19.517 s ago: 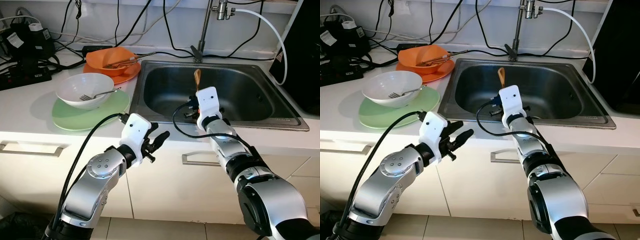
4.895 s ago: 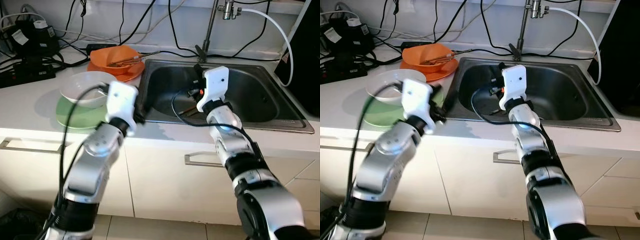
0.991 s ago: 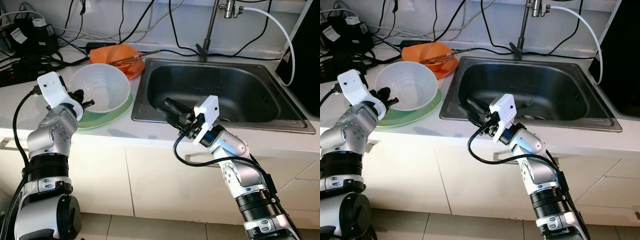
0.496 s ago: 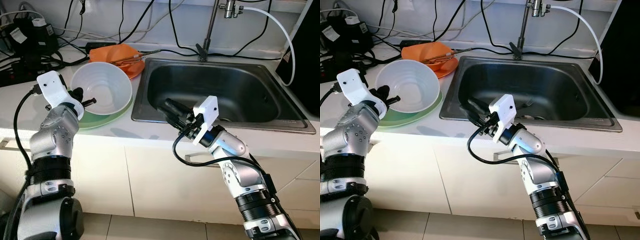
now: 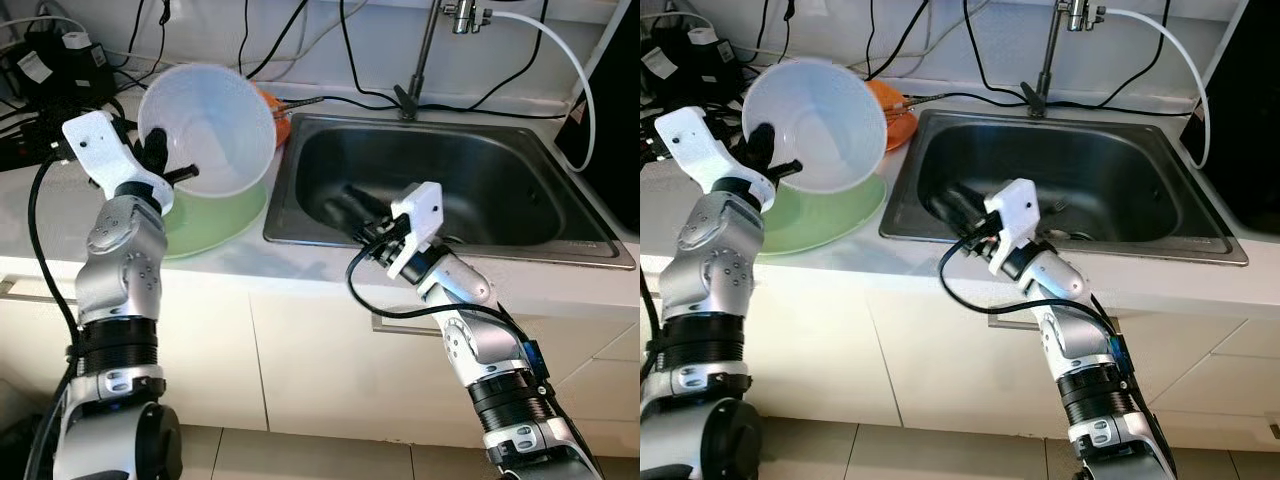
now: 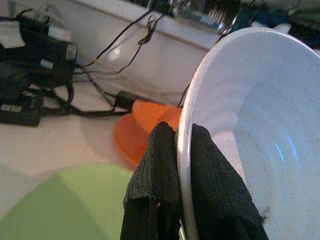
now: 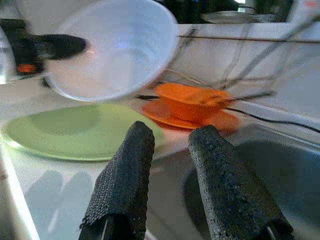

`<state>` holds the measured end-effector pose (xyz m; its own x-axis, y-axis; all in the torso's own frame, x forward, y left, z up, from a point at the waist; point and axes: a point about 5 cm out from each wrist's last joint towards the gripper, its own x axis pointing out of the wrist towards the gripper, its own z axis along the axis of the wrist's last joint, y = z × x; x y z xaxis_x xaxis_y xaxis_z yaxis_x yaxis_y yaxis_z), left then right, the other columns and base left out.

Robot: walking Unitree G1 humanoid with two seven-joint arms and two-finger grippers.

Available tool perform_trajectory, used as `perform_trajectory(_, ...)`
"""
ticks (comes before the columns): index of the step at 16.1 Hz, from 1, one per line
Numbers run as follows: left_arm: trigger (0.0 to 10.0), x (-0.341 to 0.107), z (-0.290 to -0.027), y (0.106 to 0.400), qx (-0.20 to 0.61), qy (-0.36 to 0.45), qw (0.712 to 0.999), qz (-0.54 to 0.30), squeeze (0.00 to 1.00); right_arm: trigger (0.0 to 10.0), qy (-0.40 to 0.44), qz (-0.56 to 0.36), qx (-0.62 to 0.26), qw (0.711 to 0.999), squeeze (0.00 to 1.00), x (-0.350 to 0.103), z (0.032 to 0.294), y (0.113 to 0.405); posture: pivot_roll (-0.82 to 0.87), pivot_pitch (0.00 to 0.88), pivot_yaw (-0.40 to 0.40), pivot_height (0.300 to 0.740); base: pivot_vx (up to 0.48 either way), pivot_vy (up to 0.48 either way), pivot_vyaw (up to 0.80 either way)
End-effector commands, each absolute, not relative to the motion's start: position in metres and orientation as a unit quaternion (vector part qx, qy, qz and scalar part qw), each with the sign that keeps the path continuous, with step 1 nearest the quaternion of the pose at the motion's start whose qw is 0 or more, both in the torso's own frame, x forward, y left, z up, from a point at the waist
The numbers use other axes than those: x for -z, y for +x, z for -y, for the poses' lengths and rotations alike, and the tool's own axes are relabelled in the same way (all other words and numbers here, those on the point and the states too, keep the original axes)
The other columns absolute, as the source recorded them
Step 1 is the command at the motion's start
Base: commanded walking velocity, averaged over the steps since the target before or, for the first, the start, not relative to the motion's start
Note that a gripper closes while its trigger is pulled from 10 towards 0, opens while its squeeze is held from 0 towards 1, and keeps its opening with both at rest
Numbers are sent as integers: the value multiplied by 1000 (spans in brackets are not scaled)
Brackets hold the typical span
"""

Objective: Kitchen organization

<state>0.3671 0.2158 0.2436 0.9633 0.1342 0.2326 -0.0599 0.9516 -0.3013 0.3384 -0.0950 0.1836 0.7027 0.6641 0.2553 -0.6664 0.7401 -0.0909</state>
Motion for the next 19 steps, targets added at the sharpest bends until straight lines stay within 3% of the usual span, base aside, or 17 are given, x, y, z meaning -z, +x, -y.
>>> perform_trajectory(1, 10000, -254, -208, 364, -28, -143, 977, 158, 0, 10000, 8, 147, -341, 928, 0, -190, 98, 343, 107, 27, -8, 740, 0, 0, 0)
perform_trajectory(7, 10000, -251, -188, 365, 6, -140, 977, 161, 0, 10000, 16, 96, -265, 959, 0, -179, 106, 358, 108, 22, -6, 740, 0, 0, 0)
perform_trajectory(13, 10000, -246, -160, 364, 57, -119, 978, 159, 0, 10000, 38, 100, -278, 955, 0, -183, 95, 358, 105, 0, 3, 740, 0, 0, 0)
perform_trajectory(19, 10000, -242, -152, 363, 69, -111, 979, 159, 0, 10000, 111, 103, -298, 942, 0, -193, 93, 354, 99, 0, 3, 740, 0, 0, 0)
